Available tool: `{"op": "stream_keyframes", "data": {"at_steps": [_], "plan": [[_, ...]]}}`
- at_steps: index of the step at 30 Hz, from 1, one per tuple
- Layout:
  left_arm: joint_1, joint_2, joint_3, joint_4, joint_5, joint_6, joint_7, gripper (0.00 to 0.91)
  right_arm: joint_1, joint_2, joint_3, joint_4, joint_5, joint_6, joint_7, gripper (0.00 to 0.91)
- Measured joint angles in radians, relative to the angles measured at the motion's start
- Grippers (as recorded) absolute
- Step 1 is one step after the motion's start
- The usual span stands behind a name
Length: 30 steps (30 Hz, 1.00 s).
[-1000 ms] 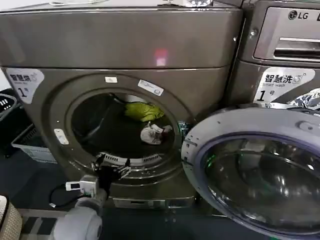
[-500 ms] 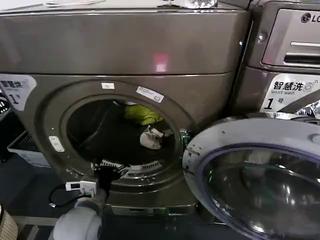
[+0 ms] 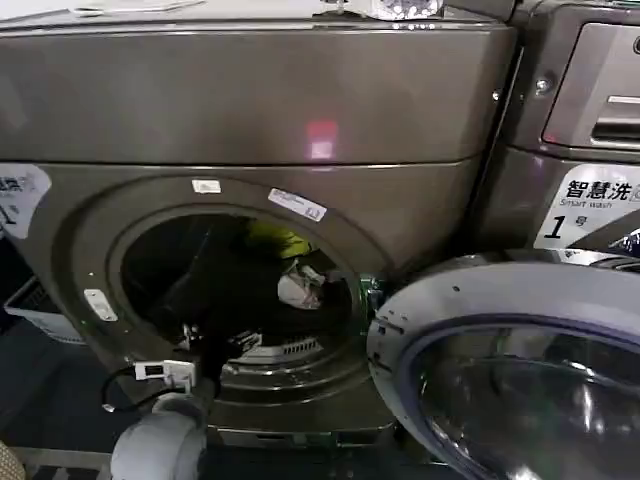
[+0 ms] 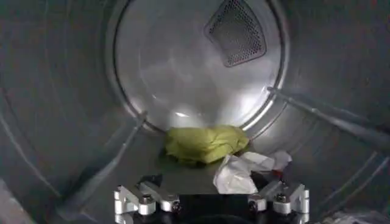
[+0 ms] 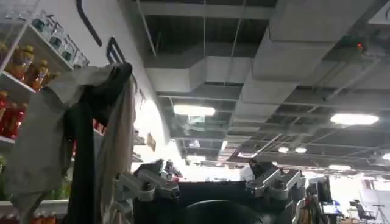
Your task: Grasp the clothes from the dryer.
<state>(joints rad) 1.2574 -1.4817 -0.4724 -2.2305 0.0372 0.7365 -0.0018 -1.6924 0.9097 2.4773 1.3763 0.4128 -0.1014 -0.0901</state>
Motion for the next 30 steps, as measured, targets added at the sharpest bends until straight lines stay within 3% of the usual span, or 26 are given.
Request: {"op": "stream_keyframes", "data": {"at_steps": [17, 30], "plan": [[-0.199, -0.025, 0.034, 0.256, 0.032, 0.000, 0.014, 0.907, -0.004, 0.009, -0.005, 0.006, 0.001, 0.013, -0.008, 0.907], [-0.441, -0.051, 0.027, 0.544, 0.114, -0.088, 0.069, 0.907, -0.009, 0.012, -0.013, 0.011, 0.004, 0.017, -0.012, 0.907]]}}
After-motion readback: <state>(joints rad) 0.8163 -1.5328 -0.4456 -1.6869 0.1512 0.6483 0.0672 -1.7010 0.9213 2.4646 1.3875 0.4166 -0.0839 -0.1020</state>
